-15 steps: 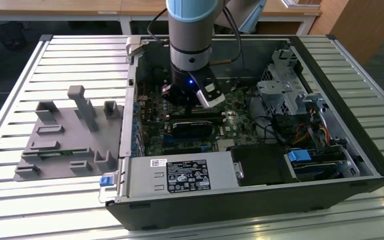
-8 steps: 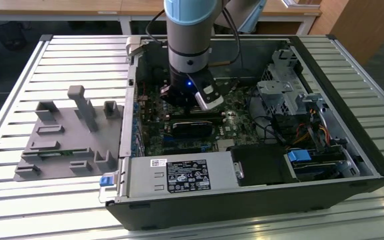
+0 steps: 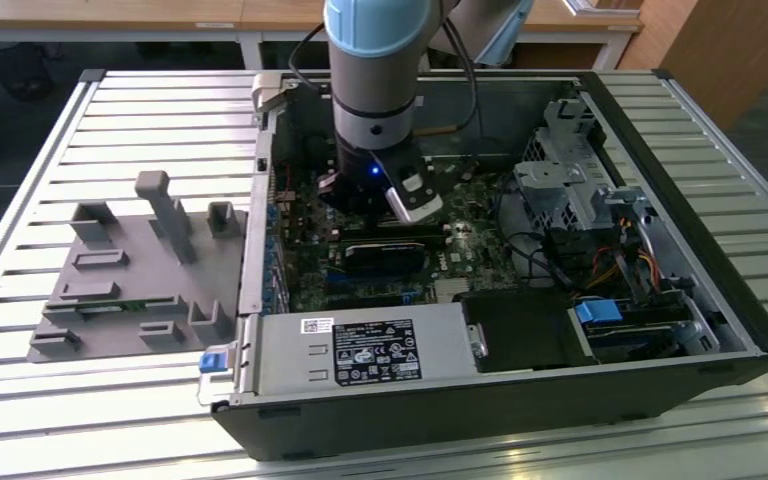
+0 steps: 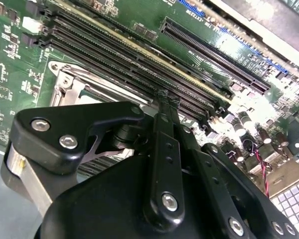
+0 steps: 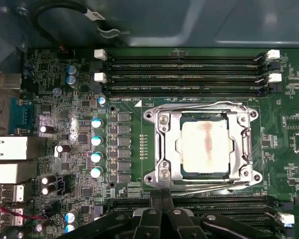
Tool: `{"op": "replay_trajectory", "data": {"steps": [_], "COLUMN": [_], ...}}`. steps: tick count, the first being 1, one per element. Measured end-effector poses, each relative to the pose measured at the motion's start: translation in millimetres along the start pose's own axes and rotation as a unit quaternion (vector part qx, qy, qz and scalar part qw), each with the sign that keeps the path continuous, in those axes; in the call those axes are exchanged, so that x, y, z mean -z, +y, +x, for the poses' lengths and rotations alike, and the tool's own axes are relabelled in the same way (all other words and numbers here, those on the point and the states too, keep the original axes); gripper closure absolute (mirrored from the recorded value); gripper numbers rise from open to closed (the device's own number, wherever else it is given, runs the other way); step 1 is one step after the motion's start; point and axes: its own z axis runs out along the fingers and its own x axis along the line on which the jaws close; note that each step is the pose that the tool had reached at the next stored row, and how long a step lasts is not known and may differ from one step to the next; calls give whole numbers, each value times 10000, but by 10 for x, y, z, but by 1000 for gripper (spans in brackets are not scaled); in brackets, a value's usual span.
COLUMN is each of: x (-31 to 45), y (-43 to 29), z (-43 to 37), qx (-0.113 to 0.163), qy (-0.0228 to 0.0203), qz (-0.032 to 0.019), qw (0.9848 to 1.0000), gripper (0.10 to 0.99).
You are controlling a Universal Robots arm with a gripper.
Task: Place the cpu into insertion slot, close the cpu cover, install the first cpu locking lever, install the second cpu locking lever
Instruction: 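Install the second cpu locking lever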
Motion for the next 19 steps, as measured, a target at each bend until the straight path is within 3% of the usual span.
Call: {"op": "replay_trajectory", "data": {"steps": [8,19], "x": [-25,-44], "y": [2,26], "z": [6,32], "qx": [-2,-3], "qy": [2,2], "qz": [-93,-113], "qw": [10000,9999], "gripper": [980,980]}}
